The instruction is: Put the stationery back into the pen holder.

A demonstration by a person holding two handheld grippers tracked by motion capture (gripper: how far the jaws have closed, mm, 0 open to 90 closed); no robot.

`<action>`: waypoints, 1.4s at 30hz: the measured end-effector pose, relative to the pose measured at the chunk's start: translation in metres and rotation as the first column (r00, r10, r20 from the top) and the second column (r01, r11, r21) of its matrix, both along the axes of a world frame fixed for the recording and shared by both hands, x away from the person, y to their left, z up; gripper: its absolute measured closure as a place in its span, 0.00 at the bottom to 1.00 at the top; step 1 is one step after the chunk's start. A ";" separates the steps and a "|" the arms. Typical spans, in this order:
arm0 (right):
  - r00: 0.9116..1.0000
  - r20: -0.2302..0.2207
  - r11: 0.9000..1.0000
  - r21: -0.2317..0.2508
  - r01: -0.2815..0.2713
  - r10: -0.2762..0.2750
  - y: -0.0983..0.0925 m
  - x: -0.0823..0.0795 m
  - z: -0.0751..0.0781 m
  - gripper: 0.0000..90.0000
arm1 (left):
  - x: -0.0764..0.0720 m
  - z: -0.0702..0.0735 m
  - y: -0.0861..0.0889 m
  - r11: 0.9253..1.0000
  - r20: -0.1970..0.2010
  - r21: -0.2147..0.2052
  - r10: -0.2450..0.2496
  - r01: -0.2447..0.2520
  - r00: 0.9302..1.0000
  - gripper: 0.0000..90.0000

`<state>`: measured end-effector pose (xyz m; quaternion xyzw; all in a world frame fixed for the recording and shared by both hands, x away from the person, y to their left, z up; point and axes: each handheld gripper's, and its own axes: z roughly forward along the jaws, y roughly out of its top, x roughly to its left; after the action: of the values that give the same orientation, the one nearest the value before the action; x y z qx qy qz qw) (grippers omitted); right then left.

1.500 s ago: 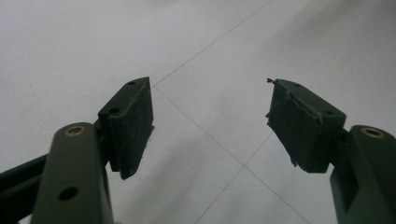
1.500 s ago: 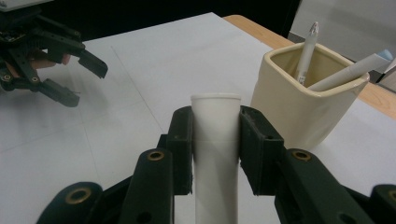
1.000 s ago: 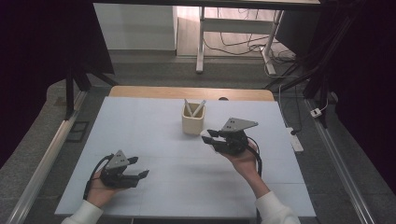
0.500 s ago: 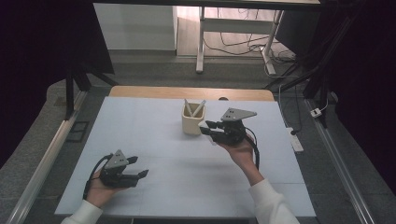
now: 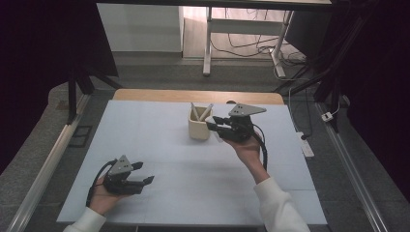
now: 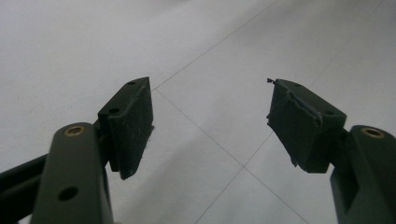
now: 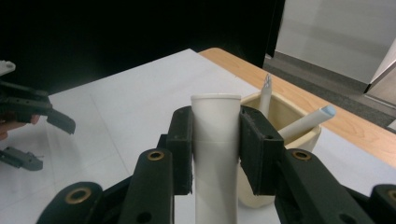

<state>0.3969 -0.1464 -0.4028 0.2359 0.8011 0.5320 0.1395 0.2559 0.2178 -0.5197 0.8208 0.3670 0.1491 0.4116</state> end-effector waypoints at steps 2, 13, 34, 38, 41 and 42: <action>1.000 0.004 1.000 0.004 0.005 -0.005 0.001 0.002 0.002 0.74 | 0.000 0.000 0.000 1.000 0.000 -0.001 0.000 0.000 1.000 0.34; 0.999 -0.003 0.998 0.056 0.036 -0.036 0.004 0.016 0.009 0.74 | 0.000 0.000 0.000 1.000 -0.001 -0.005 -0.002 0.002 1.000 0.34; 0.996 -0.014 0.990 0.110 0.085 -0.084 0.012 0.042 0.009 0.74 | 0.000 0.001 -0.002 1.000 0.002 -0.018 -0.008 0.008 1.000 0.34; 0.995 -0.018 0.989 0.114 0.097 -0.096 0.015 0.048 0.008 0.74 | 0.000 0.001 -0.001 1.000 0.001 -0.013 -0.009 0.009 1.000 0.34; 0.995 -0.018 0.988 0.112 0.104 -0.102 0.018 0.053 0.007 0.74 | 0.000 0.001 -0.001 1.000 0.003 -0.016 -0.008 0.008 1.000 0.34; 0.994 -0.020 0.988 0.109 0.106 -0.105 0.018 0.054 0.007 0.74 | 0.000 0.001 -0.001 1.000 0.002 -0.015 -0.010 0.010 1.000 0.34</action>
<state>0.4514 -0.1280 -0.3962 0.2890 0.7581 0.5655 0.1485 0.2556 0.2168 -0.5189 0.8193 0.3636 0.1454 0.4188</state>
